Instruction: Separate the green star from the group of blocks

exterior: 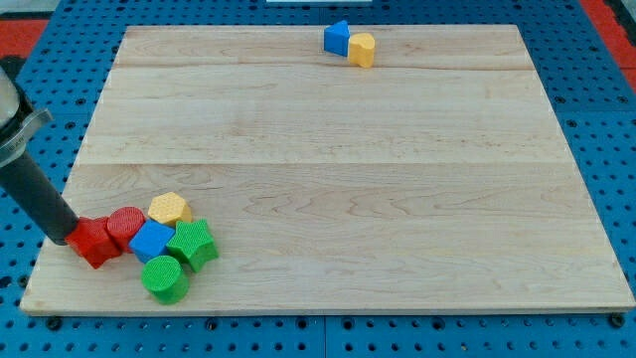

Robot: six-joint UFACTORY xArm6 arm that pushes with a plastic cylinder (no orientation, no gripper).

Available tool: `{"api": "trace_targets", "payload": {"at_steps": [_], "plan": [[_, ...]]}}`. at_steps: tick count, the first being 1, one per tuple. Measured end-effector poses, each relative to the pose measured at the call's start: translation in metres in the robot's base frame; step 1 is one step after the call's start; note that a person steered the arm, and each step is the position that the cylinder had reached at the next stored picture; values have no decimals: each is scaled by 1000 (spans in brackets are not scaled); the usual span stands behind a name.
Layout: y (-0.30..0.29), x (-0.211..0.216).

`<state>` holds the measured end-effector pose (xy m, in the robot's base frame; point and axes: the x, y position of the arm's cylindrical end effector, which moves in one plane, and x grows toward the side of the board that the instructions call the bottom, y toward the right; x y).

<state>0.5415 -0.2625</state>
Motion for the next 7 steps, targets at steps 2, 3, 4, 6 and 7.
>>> {"api": "trace_targets", "payload": {"at_steps": [2, 3, 4, 6, 7], "plan": [[-2, -7], [-15, -1], [-32, 17], [-32, 49], [-32, 59]]}}
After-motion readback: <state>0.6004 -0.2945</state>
